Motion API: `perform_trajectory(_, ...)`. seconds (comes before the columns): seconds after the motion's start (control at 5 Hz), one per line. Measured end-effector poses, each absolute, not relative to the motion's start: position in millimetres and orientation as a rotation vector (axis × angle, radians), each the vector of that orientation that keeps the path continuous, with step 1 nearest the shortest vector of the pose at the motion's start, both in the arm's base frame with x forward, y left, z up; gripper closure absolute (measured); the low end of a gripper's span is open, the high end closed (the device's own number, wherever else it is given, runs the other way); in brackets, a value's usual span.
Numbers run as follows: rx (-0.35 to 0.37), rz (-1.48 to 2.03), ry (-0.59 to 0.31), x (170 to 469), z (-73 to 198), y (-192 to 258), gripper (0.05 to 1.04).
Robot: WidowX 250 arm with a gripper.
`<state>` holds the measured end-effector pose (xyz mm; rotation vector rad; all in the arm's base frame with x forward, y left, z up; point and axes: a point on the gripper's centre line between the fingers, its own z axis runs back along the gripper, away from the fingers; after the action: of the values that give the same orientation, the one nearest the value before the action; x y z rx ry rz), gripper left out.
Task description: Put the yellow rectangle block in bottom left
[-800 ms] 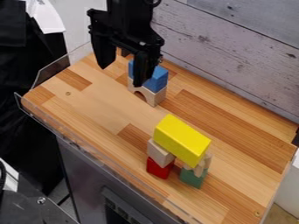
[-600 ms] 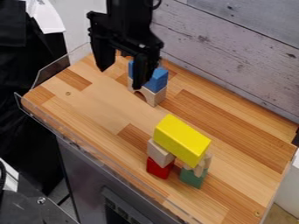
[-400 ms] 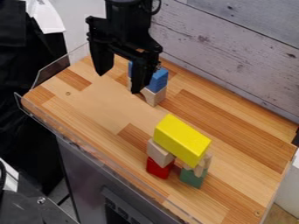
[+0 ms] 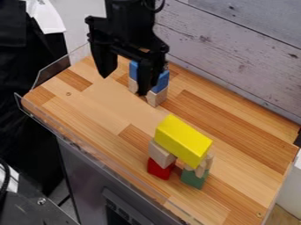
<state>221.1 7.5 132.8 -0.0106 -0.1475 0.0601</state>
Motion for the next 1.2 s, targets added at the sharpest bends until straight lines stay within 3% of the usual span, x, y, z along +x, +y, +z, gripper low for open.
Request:
perform_trajectory(0.2, -0.019, 0.130, -0.208, 213, 146, -12, 0.085)
perform_trajectory(0.4, 0.051, 0.264, -0.213, 207, 147, -31, 0.085)
perform_trajectory(0.8, 0.114, 0.735, -0.200, 216, 141, -49, 0.085)
perform_trajectory(1.0, 0.117, 0.983, -0.246, 215, 143, -54, 0.085)
perform_trajectory(1.2, 0.076, 1.244, -0.281, 212, 147, -58, 0.085)
